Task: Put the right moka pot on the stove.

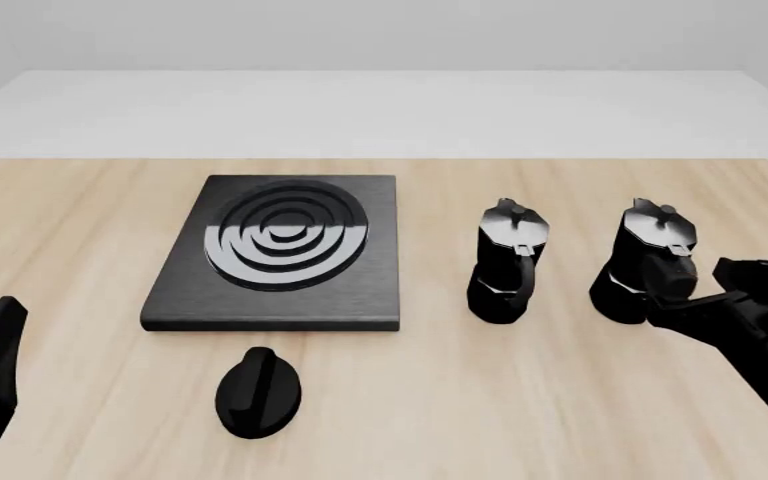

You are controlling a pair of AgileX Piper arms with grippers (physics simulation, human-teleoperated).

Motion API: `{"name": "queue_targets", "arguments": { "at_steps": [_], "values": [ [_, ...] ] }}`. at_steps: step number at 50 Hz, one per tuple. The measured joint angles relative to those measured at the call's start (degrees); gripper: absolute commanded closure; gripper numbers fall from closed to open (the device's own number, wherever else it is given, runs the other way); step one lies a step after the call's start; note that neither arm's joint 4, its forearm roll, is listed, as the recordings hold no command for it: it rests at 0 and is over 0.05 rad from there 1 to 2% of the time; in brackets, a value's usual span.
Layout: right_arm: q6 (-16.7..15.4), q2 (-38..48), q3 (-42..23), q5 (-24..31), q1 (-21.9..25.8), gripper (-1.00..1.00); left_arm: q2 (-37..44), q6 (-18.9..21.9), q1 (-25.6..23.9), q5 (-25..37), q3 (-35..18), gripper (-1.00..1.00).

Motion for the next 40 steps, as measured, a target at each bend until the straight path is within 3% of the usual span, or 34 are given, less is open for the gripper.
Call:
{"name": "queue_targets", "arguments": {
  "at_steps": [31, 32, 40],
  "values": [
    [-0.2, 20.5, -3.5, -12.2, -2.0, -1.00, 0.0, 0.0, 0.0, 0.0, 0.0, -1.00],
    [-0.1, 21.1, -3.7, -12.5, -2.0, 1.00, 0.0, 0.0, 0.0, 0.0, 0.0, -1.00],
    [-0.1, 24.2, -4.6, -14.9, -2.2, 1.00, 0.0, 0.0, 0.0, 0.0, 0.0, -1.00]
  ]
}}
